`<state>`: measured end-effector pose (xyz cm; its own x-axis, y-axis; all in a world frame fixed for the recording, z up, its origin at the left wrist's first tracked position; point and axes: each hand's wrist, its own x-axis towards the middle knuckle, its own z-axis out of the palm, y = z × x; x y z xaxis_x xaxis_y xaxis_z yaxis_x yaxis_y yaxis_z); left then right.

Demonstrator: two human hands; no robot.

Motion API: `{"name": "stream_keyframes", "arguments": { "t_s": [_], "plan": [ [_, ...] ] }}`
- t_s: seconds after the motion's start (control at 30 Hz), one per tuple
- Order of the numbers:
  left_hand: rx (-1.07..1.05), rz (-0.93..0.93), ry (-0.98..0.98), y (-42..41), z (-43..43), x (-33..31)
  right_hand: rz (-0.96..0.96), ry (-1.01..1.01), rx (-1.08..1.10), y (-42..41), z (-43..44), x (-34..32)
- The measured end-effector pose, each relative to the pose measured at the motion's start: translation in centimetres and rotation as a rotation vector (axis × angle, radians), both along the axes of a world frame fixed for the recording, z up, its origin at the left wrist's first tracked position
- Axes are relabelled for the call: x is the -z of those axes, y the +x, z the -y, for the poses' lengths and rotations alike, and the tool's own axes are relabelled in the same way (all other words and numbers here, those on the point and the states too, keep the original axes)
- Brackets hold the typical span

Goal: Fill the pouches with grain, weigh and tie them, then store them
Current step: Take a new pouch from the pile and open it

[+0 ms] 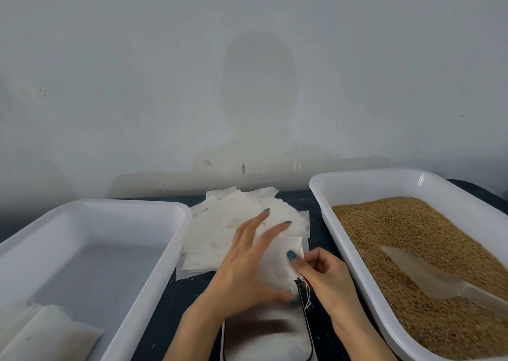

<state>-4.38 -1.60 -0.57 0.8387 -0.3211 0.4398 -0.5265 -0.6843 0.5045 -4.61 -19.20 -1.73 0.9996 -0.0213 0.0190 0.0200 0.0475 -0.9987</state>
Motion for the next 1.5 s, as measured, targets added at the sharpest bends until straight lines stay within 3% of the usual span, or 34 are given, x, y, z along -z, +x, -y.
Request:
{"name": "stream_keyframes", "arguments": {
  "t_s": [0.07,0.13,0.6,0.83,0.97,1.07,1.27,1.5],
  "plan": [
    [0.023,0.138,0.156,-0.2,1.3,0.2,0.009,-0.024,-0.052,-0.1,-0.2,-0.1],
    [0.021,0.175,0.189,-0.3,2.0,0.5,0.016,-0.027,-0.109,-0.2,-0.4,-0.4],
    [-0.099,-0.079,0.156,-0.2,1.1,0.6,0.081,-0.009,-0.216,0.1,0.6,-0.5],
    [-0.149,-0.103,0.252,-0.5,1.1,0.2,0.317,-0.399,-0.192,-0.4,0.6,-0.2],
    [-0.158,-0.033,0.308,-0.6,1.1,0.2,0.314,-0.444,-0.224,-1.1,-0.3,-0.3],
    [-0.175,-0.046,0.337,-0.6,1.0,0.3,0.281,-0.433,-0.201,-1.4,-0.4,-0.6],
    [-0.154,-0.119,0.312,-0.9,1.6,0.1,0.398,-0.473,-0.132,-0.9,-0.4,-0.2],
    [-0.226,-0.084,0.464,-1.7,1.4,-1.4,0.697,-0.586,0.134,-1.2,-0.4,-0.8]
  ]
}}
